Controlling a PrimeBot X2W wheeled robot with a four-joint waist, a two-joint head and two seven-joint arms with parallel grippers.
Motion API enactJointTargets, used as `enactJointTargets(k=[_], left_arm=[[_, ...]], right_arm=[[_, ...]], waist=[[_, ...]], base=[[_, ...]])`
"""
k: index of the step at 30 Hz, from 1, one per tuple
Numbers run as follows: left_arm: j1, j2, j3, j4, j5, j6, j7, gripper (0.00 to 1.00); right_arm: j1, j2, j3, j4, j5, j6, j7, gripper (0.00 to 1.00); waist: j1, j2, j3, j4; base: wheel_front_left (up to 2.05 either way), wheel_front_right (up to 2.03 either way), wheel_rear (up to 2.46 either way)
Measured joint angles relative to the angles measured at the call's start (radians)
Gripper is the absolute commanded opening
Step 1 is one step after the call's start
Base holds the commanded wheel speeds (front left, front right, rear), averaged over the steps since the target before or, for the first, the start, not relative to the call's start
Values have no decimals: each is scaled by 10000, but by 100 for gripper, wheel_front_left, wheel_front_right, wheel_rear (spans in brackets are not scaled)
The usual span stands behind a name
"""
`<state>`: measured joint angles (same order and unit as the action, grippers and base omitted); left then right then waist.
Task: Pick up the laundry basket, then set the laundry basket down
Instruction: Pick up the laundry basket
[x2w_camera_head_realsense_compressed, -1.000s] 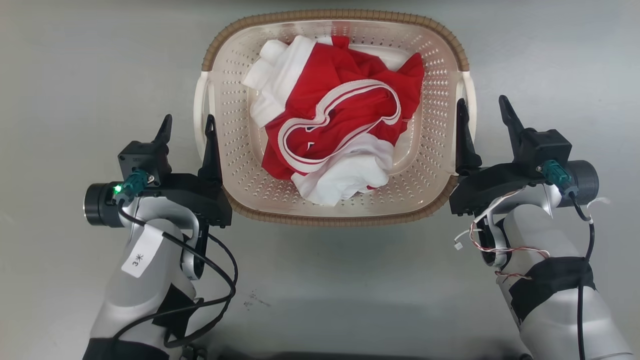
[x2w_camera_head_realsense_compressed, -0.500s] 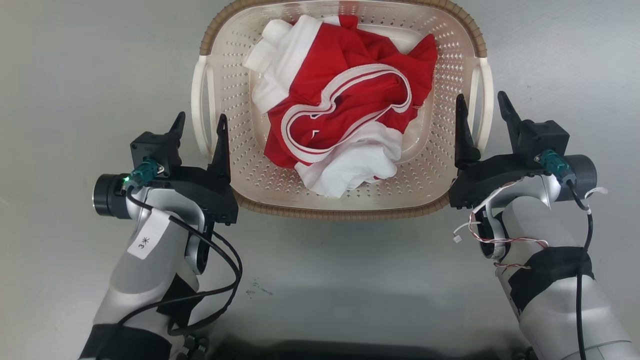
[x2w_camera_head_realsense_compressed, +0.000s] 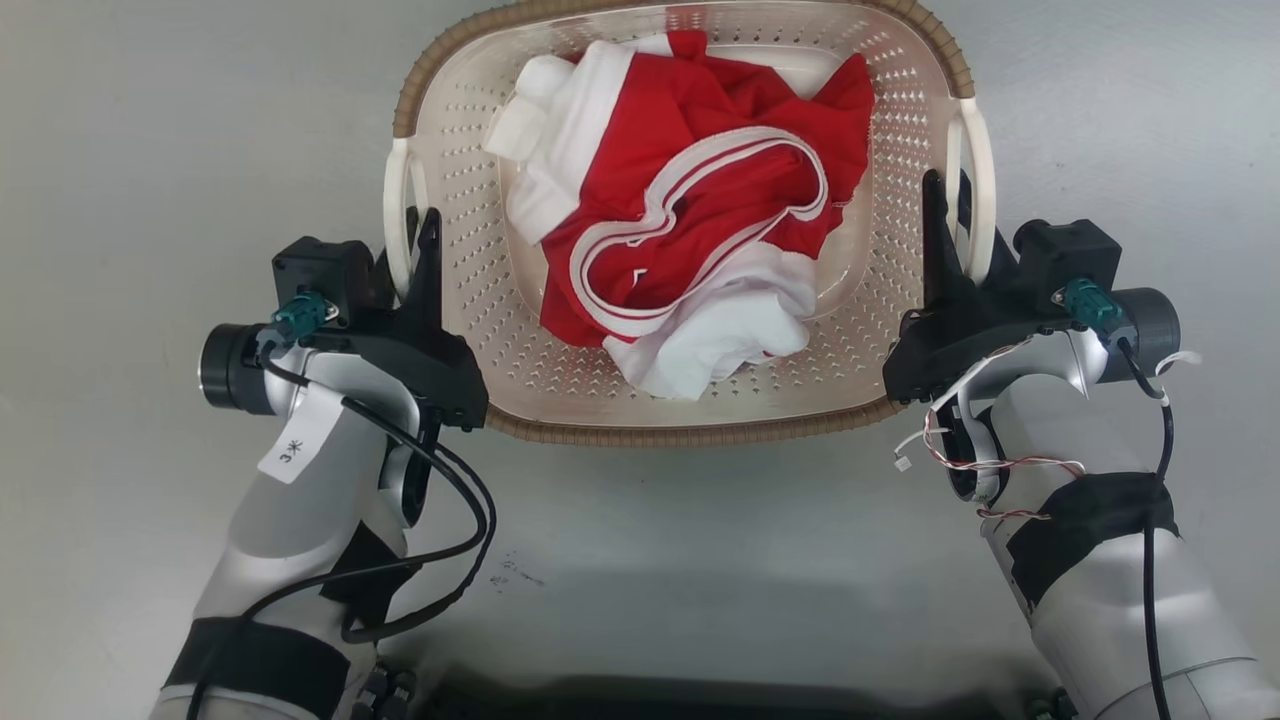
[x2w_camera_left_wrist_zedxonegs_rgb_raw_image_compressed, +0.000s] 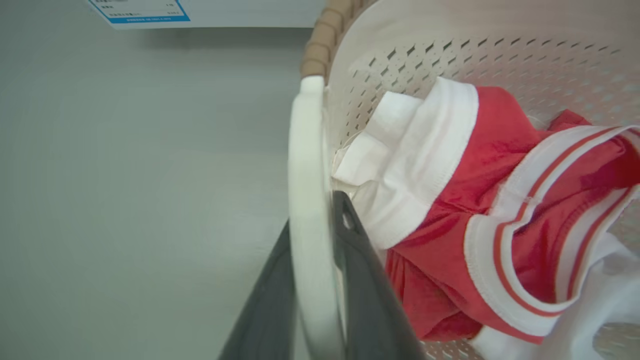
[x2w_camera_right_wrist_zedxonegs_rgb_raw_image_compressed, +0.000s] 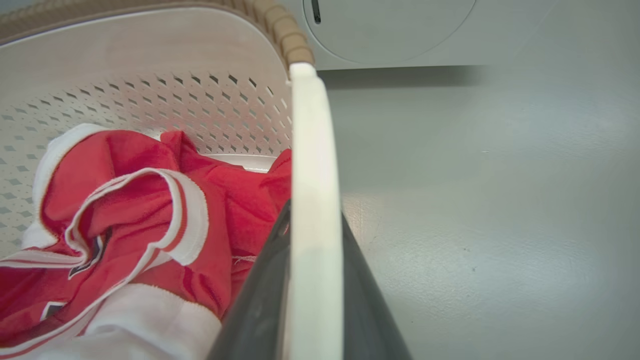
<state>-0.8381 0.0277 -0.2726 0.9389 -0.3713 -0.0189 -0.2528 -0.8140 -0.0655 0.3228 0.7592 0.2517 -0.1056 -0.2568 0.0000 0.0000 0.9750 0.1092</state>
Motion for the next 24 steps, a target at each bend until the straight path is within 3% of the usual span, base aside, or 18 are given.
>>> enactJointTargets(k=[1, 24], left_arm=[[-25, -36, -58, 21, -21, 0, -2, 0], [70, -111, -708, 1085, -606, 13, -10, 0]], right_arm=[[-17, 0, 36, 27, 13, 0, 0, 0], [203, 17, 665, 1016, 1093, -75, 4, 0]], waist=[[0, 0, 4, -6], [0, 1, -1278, -152]], base=[[0, 0, 0], [0, 0, 0]])
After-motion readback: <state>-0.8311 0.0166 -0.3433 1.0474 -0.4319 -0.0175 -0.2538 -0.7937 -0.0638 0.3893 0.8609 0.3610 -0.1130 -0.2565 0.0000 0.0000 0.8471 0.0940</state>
